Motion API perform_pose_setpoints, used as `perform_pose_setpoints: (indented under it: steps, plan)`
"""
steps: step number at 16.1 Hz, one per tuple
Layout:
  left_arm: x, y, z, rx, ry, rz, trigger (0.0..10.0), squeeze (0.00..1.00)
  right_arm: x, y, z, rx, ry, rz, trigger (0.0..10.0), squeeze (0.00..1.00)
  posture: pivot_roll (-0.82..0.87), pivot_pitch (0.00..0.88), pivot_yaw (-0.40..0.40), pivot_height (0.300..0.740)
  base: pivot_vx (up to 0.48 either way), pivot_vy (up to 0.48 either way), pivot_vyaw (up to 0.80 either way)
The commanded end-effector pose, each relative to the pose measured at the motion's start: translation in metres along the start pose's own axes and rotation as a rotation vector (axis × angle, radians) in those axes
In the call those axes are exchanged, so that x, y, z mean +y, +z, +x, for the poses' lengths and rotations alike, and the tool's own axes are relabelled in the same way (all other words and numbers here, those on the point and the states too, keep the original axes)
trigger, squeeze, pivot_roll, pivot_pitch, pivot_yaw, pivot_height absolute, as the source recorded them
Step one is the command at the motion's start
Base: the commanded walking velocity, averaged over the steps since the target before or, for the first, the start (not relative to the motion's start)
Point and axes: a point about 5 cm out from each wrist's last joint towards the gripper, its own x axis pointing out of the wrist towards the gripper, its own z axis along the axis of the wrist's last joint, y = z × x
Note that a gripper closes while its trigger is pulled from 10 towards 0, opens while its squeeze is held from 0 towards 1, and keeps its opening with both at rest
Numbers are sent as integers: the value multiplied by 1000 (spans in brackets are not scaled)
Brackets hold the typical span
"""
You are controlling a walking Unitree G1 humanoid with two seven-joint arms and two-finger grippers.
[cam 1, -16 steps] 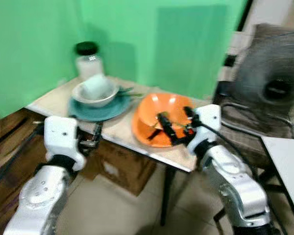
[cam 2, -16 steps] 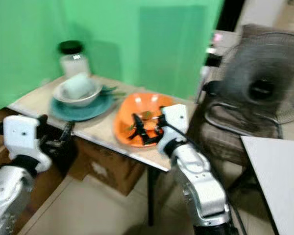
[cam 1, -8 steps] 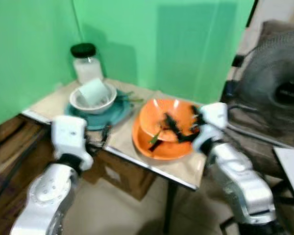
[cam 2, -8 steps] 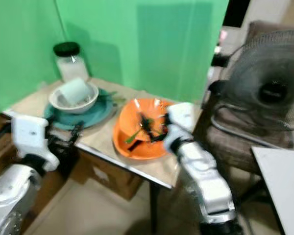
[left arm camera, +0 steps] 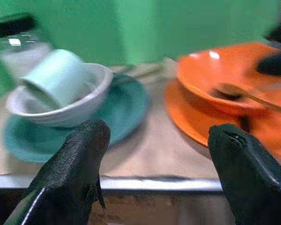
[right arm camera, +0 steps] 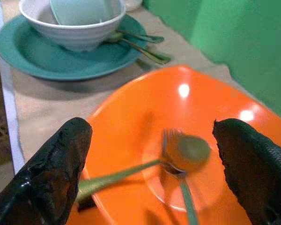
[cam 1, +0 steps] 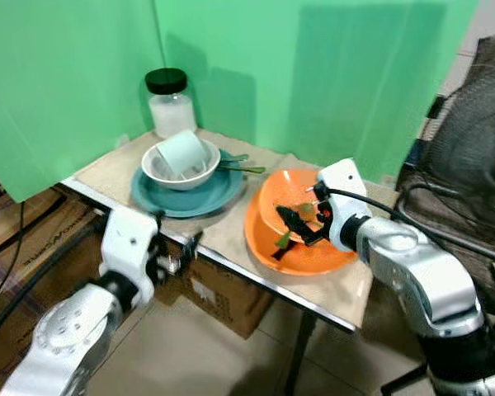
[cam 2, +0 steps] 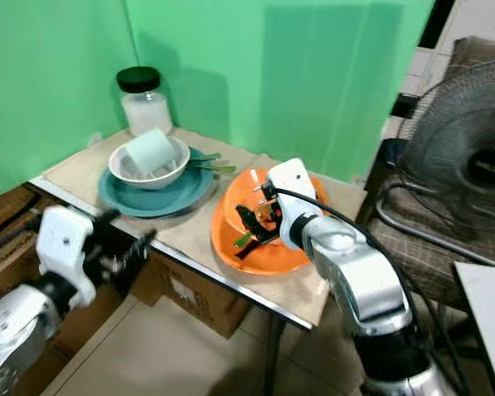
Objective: Setting the table
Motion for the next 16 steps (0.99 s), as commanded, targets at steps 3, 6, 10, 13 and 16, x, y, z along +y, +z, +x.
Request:
perform_pose_setpoints:
  steps: [3,6,10,13,16]
  plan:
    - [4,1,-8,8,-98,28,10000,0,-8,12,5,129,-7,-11,10000,859,-28,0,40,740,0,0,0]
    - [5,5,-18,-11,-181,28,10000,0,-12,18,6,263,43,80,10000,0,-32,0,37,740,0,0,0]
    - [2,3,-25,11,-258,29,10000,0,-9,15,13,388,105,97,4941,0,-31,0,34,740,0,0,0]
    - [2,2,-28,14,-276,26,10000,0,-7,7,20,453,105,78,1608,0,-27,0,31,740,0,0,0]
    - [0,1,-30,17,-292,21,10000,0,-10,2,28,491,79,82,1059,0,-28,0,31,740,0,0,0]
